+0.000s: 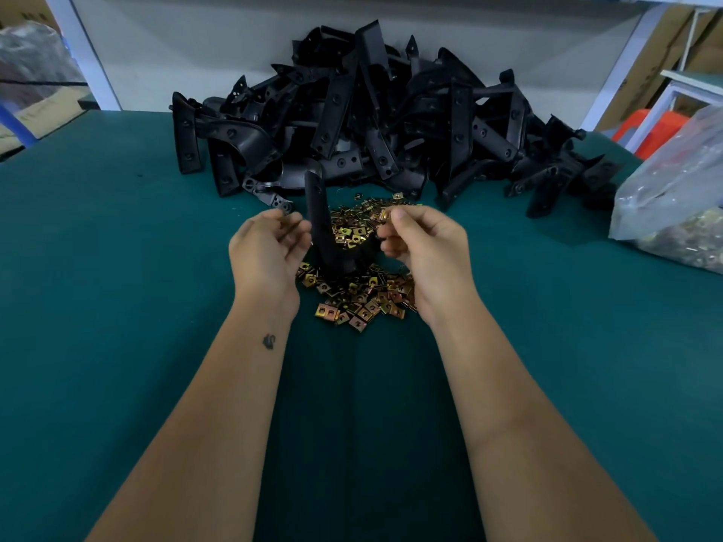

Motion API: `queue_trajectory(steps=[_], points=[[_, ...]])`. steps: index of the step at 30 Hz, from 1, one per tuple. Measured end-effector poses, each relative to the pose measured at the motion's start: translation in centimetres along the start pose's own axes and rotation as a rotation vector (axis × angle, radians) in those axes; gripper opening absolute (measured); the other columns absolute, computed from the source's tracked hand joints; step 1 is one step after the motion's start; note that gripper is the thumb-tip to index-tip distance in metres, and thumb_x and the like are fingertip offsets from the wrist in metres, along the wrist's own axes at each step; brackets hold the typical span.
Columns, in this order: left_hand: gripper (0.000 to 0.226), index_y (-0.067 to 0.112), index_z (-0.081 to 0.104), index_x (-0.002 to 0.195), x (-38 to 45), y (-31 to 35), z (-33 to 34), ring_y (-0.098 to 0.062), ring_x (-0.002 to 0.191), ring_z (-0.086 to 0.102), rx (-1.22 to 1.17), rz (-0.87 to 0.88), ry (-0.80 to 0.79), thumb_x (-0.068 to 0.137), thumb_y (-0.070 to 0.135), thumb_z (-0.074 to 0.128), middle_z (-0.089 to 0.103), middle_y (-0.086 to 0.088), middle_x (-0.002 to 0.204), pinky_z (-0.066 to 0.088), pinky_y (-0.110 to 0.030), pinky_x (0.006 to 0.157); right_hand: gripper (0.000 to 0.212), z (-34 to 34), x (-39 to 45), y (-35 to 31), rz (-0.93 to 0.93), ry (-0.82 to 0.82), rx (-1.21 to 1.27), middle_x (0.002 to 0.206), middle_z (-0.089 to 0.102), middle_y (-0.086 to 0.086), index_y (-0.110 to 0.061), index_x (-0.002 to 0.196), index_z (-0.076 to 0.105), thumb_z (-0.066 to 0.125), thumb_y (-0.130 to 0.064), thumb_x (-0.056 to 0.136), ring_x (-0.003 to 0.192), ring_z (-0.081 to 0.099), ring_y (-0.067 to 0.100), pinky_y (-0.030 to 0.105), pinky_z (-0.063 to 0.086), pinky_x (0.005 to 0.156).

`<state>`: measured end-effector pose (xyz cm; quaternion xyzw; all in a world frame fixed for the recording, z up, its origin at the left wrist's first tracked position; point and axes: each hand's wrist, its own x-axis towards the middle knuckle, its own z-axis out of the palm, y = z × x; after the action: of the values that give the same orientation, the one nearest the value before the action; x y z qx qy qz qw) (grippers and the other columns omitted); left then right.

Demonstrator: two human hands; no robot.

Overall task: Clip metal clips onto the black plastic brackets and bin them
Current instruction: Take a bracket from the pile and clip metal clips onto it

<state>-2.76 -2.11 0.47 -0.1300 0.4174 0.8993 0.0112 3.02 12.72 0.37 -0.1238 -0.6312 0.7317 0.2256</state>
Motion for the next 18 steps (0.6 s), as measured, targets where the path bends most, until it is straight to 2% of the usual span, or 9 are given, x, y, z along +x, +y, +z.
queue_trajectory(steps=[3,6,8,10,12,14,16,18], points=[[0.028,0.009,0.059,0.083,-0.1,-0.1,-0.1,-0.01,0.053,0.062,0.073,-0.012,0.03,0.097,-0.002,0.037,0.064,-0.005,0.072,0.051,-0.019,0.055,0.018,0.0,0.1,0.2,-0.024,0.075,-0.108,0.076,0.071,-0.005,-0.02,0.086,0.072,0.062,-0.007,0.093,0.066,0.063,0.003,0.017,0.052,0.068],[0.029,0.01,0.057,0.078,0.0,-0.1,-0.1,-0.009,0.047,0.052,0.034,-0.064,0.03,0.097,0.002,0.037,0.058,-0.001,0.06,0.045,-0.019,0.047,0.021,-0.1,0.2,0.3,-0.015,0.155,-0.191,0.078,0.07,-0.007,-0.025,0.085,0.072,0.062,-0.007,0.089,0.068,0.064,-0.001,0.015,0.051,0.068],[0.028,0.012,0.054,0.075,0.1,0.0,-0.1,-0.008,0.042,0.043,0.004,-0.102,0.026,0.096,0.005,0.038,0.052,0.002,0.053,0.038,-0.018,0.041,0.019,-0.1,0.2,0.4,-0.027,0.189,-0.246,0.077,0.069,-0.009,-0.027,0.084,0.071,0.061,-0.011,0.088,0.072,0.064,0.0,0.014,0.049,0.065],[0.026,0.015,0.048,0.072,0.1,0.0,-0.1,-0.008,0.04,0.033,0.041,-0.112,0.02,0.096,0.013,0.04,0.045,0.005,0.051,0.03,-0.017,0.038,0.014,0.0,0.2,0.6,-0.07,0.21,-0.389,0.082,0.07,-0.01,-0.027,0.088,0.071,0.062,-0.017,0.088,0.079,0.065,0.004,0.017,0.049,0.067],[0.028,0.017,0.04,0.071,0.2,-0.2,-0.1,-0.009,0.043,0.028,0.21,-0.034,0.023,0.098,0.018,0.04,0.04,0.006,0.053,0.026,-0.018,0.039,0.009,0.2,0.1,0.7,-0.114,0.209,-0.514,0.084,0.068,-0.012,-0.027,0.09,0.069,0.062,-0.021,0.09,0.083,0.066,0.008,0.027,0.054,0.073],[0.03,0.018,0.042,0.074,0.3,-0.5,-0.2,-0.011,0.051,0.034,0.497,0.107,0.006,0.103,0.021,0.036,0.045,0.004,0.061,0.032,-0.02,0.045,0.012,0.4,0.0,0.8,-0.131,0.184,-0.564,0.085,0.067,-0.011,-0.03,0.084,0.065,0.061,-0.021,0.091,0.084,0.068,0.012,0.036,0.056,0.078],[0.025,0.017,0.055,0.095,0.2,-1.0,-0.5,-0.019,0.073,0.052,0.802,0.245,-0.038,0.104,0.017,0.032,0.058,0.0,0.084,0.042,-0.029,0.064,0.018,0.4,-0.1,0.8,-0.14,0.16,-0.616,0.089,0.067,-0.01,-0.031,0.082,0.063,0.059,-0.017,0.093,0.086,0.068,0.014,0.039,0.056,0.08],[0.032,0.012,0.055,0.123,0.0,-1.5,-0.9,-0.025,0.097,0.056,1.162,0.399,-0.063,0.103,0.012,0.032,0.06,-0.003,0.108,0.041,-0.034,0.076,0.017,0.4,0.0,0.8,-0.148,0.137,-0.642,0.093,0.067,-0.009,-0.028,0.085,0.065,0.058,-0.015,0.093,0.089,0.068,0.015,0.039,0.055,0.081]])
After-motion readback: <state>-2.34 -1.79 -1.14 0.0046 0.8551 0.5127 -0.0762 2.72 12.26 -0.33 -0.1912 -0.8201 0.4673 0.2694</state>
